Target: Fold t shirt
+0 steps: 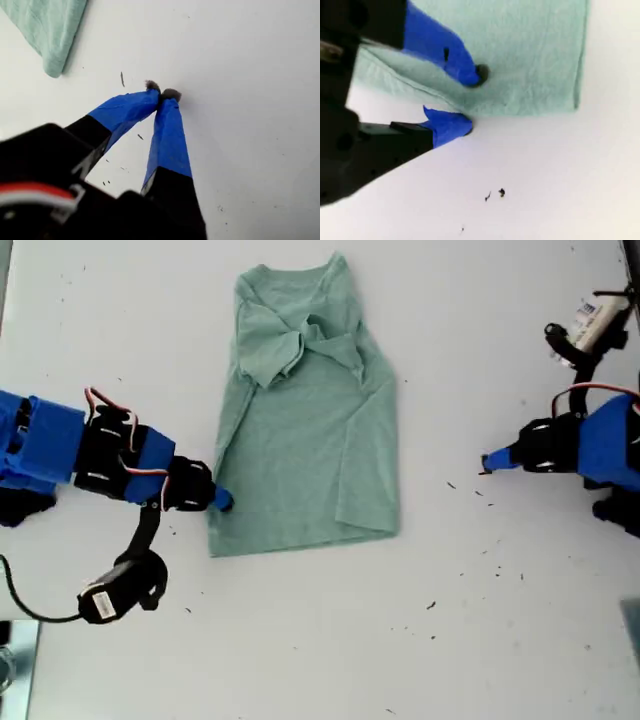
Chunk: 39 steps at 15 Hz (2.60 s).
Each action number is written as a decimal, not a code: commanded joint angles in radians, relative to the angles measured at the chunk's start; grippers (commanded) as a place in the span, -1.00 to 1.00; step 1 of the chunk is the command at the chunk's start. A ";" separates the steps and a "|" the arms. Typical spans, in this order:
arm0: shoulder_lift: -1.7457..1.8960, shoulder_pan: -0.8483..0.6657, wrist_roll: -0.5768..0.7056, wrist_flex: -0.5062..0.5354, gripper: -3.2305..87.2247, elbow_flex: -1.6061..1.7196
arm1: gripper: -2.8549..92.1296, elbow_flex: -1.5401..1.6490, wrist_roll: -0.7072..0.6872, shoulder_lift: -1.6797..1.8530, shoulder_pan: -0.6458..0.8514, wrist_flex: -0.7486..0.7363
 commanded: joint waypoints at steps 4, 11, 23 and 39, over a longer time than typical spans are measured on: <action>0.009 0.028 -0.074 -0.021 -0.93 -0.006 | -0.90 0.041 -0.006 0.011 -0.006 -0.009; 0.273 -0.038 -0.061 0.549 -0.93 -0.390 | -0.90 0.041 0.002 0.011 -0.020 -0.009; -0.298 -0.140 0.100 0.362 -0.92 -0.908 | -0.90 0.041 0.035 0.011 -0.078 -0.009; 1.049 0.084 -0.204 0.190 -0.93 0.416 | -0.90 0.041 0.054 0.009 -0.091 -0.008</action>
